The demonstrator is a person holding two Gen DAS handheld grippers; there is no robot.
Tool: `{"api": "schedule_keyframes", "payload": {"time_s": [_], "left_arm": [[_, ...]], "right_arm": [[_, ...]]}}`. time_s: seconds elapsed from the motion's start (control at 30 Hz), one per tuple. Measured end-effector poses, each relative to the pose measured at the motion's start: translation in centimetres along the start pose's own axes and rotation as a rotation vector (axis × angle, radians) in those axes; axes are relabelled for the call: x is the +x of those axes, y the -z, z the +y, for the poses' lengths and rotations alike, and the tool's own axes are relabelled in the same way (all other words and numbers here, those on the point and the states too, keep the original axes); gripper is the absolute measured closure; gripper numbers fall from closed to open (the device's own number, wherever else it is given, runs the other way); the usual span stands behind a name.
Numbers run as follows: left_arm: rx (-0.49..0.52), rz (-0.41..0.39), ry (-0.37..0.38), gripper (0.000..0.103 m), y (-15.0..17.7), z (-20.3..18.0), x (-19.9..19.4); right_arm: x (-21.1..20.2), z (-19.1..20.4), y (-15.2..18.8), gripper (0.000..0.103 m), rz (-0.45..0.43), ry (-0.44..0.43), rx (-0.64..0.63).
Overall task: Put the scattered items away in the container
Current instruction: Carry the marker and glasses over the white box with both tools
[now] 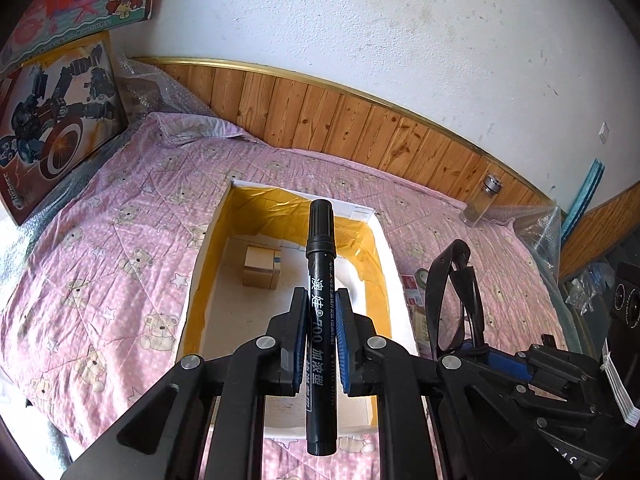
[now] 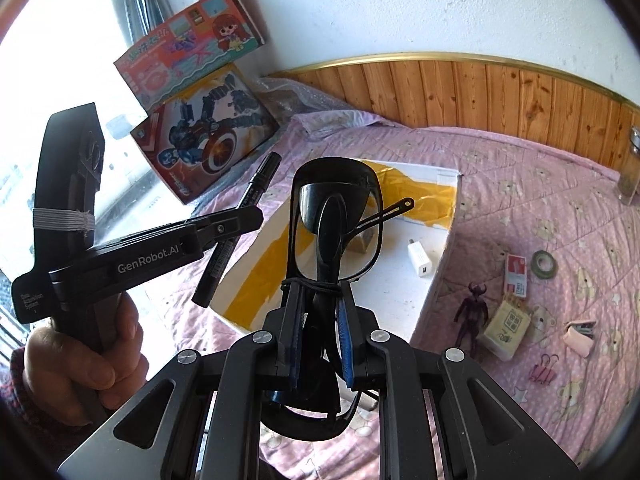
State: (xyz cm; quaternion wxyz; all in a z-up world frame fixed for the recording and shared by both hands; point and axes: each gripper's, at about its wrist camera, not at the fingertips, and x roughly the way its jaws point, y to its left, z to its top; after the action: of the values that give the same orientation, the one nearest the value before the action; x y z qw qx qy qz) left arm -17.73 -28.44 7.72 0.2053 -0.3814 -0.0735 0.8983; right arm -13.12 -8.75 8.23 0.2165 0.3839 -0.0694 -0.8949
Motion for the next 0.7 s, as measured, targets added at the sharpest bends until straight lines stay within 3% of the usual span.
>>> {"api": "schedule_keyframes", "payload": {"time_s": [0.33, 0.7], "left_arm": [[-0.046, 0.101, -0.019, 0.089, -0.6, 1.9, 3.2], [0.006, 0.209, -0.077, 0.089, -0.8, 2.3, 6.4]], "right_arm": [[4.7, -1.5, -3.3, 0.087, 0.097, -0.017, 0.023], [10.9, -5.0, -6.2, 0.086, 0.242, 0.026, 0.093]]}}
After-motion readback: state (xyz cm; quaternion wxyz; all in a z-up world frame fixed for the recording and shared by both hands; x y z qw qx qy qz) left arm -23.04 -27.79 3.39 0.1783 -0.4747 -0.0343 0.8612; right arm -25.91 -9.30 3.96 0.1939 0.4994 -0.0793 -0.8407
